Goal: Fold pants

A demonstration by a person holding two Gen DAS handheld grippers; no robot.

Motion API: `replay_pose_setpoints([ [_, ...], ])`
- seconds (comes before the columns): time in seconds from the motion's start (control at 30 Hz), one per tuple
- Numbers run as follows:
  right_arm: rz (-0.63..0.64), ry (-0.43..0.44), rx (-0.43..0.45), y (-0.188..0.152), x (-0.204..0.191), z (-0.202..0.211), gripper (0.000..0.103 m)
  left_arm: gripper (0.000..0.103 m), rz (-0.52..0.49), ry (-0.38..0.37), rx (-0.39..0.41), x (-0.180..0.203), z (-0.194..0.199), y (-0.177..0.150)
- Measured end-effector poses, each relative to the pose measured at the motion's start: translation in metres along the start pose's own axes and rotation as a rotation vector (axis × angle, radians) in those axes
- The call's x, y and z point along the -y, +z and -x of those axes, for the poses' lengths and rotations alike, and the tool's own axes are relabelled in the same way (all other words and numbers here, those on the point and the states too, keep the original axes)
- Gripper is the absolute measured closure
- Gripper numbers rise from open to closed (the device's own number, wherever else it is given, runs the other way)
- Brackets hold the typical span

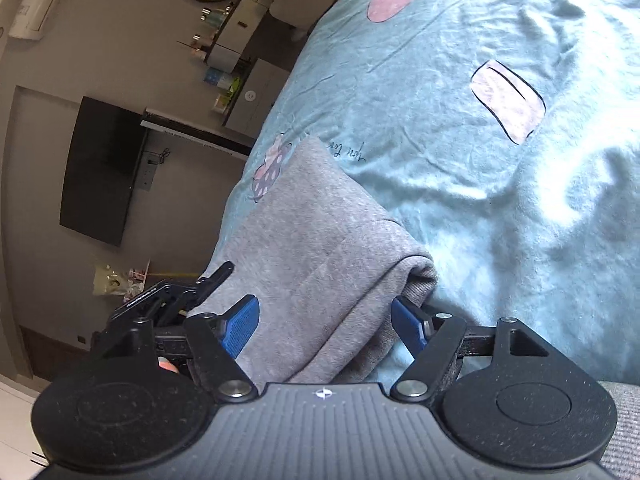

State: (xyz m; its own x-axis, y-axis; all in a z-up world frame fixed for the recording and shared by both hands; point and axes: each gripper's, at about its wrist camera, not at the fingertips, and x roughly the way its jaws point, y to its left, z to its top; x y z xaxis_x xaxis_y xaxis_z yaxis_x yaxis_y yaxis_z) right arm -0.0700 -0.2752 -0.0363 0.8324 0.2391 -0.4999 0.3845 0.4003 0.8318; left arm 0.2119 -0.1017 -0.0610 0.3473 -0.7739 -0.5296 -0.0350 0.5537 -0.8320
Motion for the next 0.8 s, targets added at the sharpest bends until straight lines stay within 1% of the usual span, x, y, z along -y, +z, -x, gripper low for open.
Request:
replay_pose_setpoints([
  [0.1, -0.054, 0.043, -0.013, 0.002, 0.005, -0.011, 0.028, 0.087, 0.007, 0.002, 0.016, -0.002, 0.009, 0.000],
  [0.23, -0.170, 0.097, 0.006, 0.003, 0.014, -0.028, 0.027, 0.087, 0.020, 0.013, 0.025, -0.008, 0.020, 0.000],
  [0.3, -0.176, 0.103, 0.028, 0.002, 0.013, -0.032, 0.029, 0.087, -0.001, 0.031, 0.031, -0.009, 0.026, 0.001],
  [0.37, -0.174, 0.082, 0.042, -0.001, 0.011, -0.034, 0.042, 0.087, -0.020, 0.050, 0.034, -0.012, 0.032, 0.003],
  [0.4, -0.174, 0.070, 0.050, -0.003, 0.011, -0.035, 0.053, 0.087, -0.028, 0.060, 0.038, -0.013, 0.035, 0.004],
  [0.43, -0.181, 0.054, 0.051, -0.004, 0.011, -0.038, 0.060, 0.087, -0.039, 0.073, 0.041, -0.015, 0.037, 0.004],
  [0.47, -0.192, 0.035, 0.048, -0.004, 0.011, -0.040, 0.065, 0.087, -0.055, 0.086, 0.045, -0.017, 0.040, 0.004],
  [0.5, -0.190, 0.006, 0.041, -0.004, 0.011, -0.043, 0.076, 0.087, -0.083, 0.101, 0.049, -0.017, 0.042, 0.004],
  [0.53, -0.166, -0.043, 0.028, -0.004, 0.009, -0.046, 0.086, 0.087, -0.121, 0.125, 0.056, -0.017, 0.044, 0.004],
  [0.57, -0.136, -0.075, 0.015, -0.005, 0.006, -0.049, 0.086, 0.087, -0.165, 0.152, 0.058, -0.017, 0.045, 0.004],
  [0.6, -0.106, -0.088, 0.008, -0.006, 0.001, -0.051, 0.087, 0.087, -0.208, 0.182, 0.062, -0.016, 0.047, 0.003],
  [0.67, -0.013, -0.093, 0.001, -0.010, -0.012, -0.053, 0.086, 0.087, -0.286, 0.233, 0.074, -0.017, 0.050, 0.001],
  [0.7, 0.021, -0.087, -0.005, -0.012, -0.017, -0.054, 0.083, 0.085, -0.303, 0.247, 0.084, -0.021, 0.052, 0.001],
  [0.73, 0.035, -0.084, -0.014, -0.014, -0.017, -0.056, 0.081, 0.083, -0.305, 0.254, 0.095, -0.026, 0.053, 0.000],
  [0.77, 0.031, -0.084, -0.014, -0.015, -0.016, -0.057, 0.079, 0.080, -0.295, 0.260, 0.107, -0.031, 0.053, 0.001],
  [0.8, 0.015, -0.081, -0.007, -0.014, -0.012, -0.058, 0.076, 0.074, -0.274, 0.260, 0.118, -0.036, 0.051, 0.003],
])
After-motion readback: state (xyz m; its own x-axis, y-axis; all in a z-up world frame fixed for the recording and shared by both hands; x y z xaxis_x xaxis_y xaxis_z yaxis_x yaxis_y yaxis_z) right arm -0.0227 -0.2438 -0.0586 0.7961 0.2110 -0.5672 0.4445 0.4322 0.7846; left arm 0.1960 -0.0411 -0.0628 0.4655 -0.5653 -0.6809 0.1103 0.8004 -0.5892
